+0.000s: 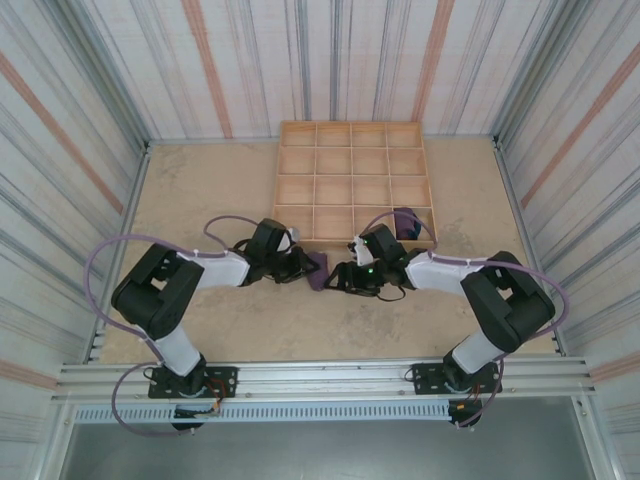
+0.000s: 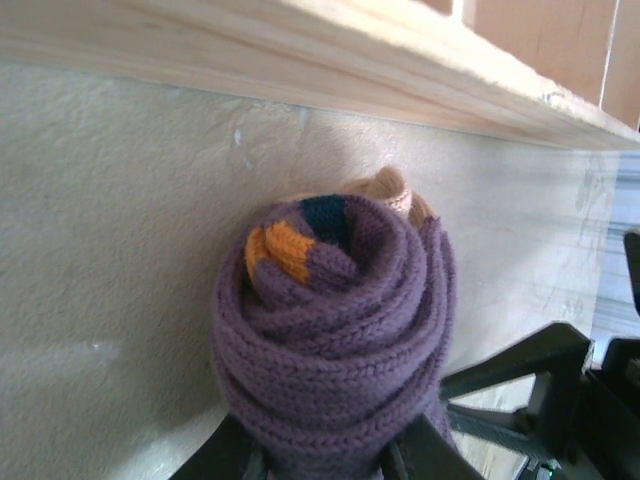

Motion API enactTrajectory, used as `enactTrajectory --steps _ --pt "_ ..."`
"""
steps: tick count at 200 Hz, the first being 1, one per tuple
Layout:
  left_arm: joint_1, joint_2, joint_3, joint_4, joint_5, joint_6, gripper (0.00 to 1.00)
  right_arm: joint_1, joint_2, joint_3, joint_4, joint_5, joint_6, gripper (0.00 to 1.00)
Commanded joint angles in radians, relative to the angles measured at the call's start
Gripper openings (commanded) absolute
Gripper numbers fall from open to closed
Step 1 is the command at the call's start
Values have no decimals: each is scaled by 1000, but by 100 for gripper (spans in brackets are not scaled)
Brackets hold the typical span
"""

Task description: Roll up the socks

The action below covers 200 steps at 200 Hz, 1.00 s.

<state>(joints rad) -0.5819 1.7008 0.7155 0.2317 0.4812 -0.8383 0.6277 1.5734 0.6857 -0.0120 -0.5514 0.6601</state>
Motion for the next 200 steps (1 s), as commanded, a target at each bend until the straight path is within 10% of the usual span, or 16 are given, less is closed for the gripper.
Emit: enactTrajectory --steps 1,169,200 --pt "7 54 -9 -111 34 77 0 -6 44 29 17 65 -91 79" --pt "17 148 41 -109 75 98 0 39 312 -25 288 17 -2 49" --pt "16 140 27 -95 68 93 16 41 319 -27 276 50 12 34"
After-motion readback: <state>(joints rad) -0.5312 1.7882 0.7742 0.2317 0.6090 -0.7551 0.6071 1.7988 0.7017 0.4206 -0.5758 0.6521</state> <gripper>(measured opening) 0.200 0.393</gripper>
